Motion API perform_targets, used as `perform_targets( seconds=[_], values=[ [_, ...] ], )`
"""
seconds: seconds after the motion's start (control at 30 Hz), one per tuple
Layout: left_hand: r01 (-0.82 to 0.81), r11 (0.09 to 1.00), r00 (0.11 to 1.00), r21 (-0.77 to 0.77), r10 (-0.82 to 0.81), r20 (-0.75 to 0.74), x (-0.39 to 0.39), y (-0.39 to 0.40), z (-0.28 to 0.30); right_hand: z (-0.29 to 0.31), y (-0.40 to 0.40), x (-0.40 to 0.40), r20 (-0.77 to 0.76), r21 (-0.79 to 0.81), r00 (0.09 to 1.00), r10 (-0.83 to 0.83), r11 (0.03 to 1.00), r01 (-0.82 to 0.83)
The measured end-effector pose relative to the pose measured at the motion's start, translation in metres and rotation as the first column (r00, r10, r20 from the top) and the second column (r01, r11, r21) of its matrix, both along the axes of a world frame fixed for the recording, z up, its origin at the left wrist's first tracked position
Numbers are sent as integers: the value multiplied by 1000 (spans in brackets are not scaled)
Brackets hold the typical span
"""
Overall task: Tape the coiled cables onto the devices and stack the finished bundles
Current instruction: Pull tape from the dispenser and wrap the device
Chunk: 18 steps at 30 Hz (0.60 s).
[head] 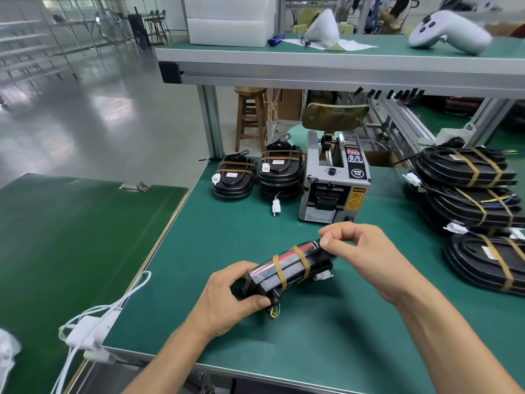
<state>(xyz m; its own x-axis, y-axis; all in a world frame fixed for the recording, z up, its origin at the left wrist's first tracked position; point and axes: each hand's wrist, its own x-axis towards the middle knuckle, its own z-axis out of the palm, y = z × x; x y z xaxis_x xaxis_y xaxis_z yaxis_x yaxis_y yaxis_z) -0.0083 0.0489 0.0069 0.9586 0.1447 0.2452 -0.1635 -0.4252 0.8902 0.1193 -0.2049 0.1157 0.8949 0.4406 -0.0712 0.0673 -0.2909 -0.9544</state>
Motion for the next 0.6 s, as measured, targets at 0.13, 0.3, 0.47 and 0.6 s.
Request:
perform_targets(
  seconds=[0.13,0.3,0.47,0.6],
  values=[
    [4,1000,1000,-1,-4,5,0,0,-1,-5,-1,-1,41,-86,999,-20,996,23],
    [4,1000,1000,4,-4,7,0,-1,2,-11,5,-5,79,-117,994,-79,989,88],
    [15,1000,1000,-12,-15,7,0,-1,1,-15,11,-9,94,-115,986,-138,982,148],
    [11,1000,1000,-6,-11,0,0,0,1,-15,13,-10,88,-106,981,-170,978,179]
  ],
)
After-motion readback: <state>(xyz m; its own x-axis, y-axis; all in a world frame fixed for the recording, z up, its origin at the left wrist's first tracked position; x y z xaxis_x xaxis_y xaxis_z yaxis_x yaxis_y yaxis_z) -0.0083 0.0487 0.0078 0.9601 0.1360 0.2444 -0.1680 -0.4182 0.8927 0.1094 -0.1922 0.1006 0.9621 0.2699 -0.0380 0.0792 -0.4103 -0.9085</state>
